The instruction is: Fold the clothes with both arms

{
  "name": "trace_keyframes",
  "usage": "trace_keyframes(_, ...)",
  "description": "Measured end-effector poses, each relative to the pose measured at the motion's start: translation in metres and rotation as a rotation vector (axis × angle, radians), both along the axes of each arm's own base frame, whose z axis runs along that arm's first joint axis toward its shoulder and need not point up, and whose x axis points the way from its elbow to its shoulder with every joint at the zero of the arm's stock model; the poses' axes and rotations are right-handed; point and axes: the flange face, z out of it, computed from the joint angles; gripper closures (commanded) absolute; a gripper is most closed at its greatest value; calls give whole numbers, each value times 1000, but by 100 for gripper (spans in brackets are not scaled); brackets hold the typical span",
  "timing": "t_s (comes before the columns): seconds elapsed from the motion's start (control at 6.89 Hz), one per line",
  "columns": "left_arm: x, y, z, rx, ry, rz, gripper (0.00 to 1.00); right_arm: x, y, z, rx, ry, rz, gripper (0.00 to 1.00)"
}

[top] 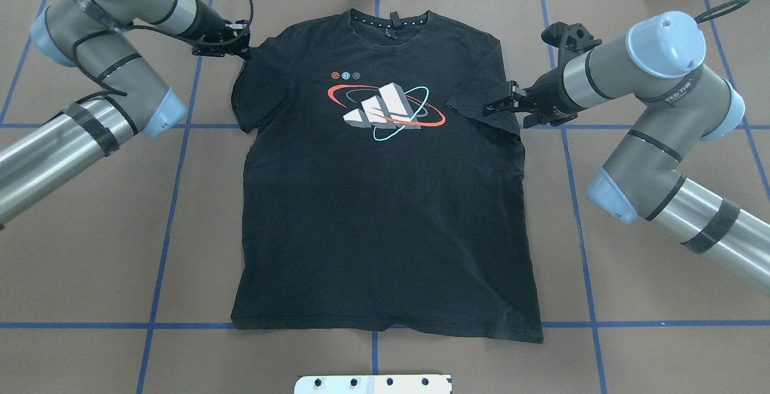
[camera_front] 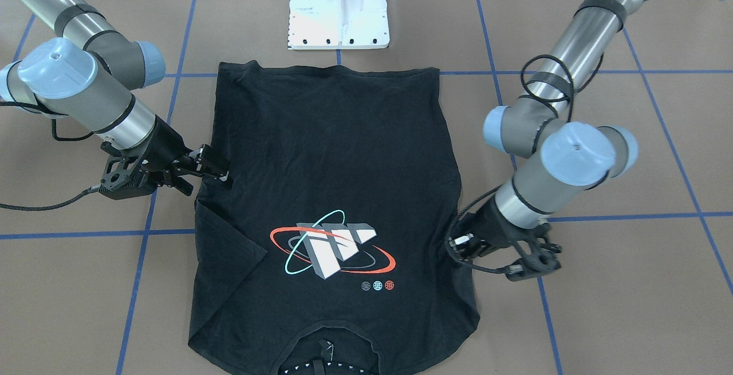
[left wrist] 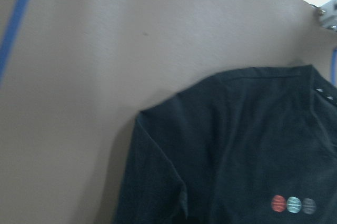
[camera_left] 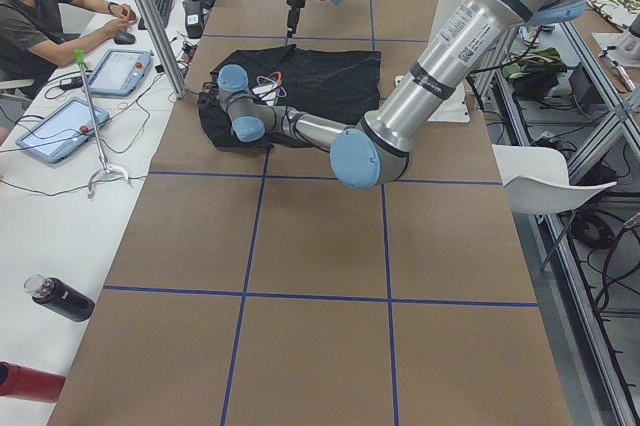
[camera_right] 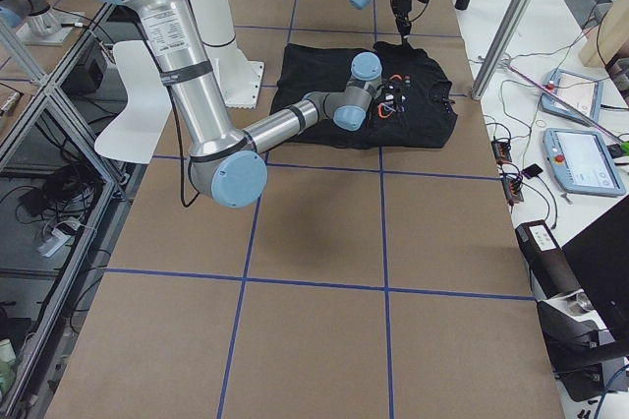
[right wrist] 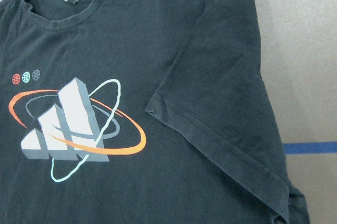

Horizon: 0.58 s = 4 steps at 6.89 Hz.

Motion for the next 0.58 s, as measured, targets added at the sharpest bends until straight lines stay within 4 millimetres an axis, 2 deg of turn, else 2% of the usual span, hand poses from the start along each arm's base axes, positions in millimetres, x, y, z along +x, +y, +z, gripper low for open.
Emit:
trace_keyframes(0.29,32,0,-17,-17,-8,-35,100,-1,-1,3,-4,5,2,0)
trace_keyframes(0.44,39,-2,-22,-19,-11,-43,91,-2,-2,5,-8,9,3,0)
trace_keyframes(0.58,43,-3,-24,-19,-12,-46,36,-3,-2,6,-10,11,3,0)
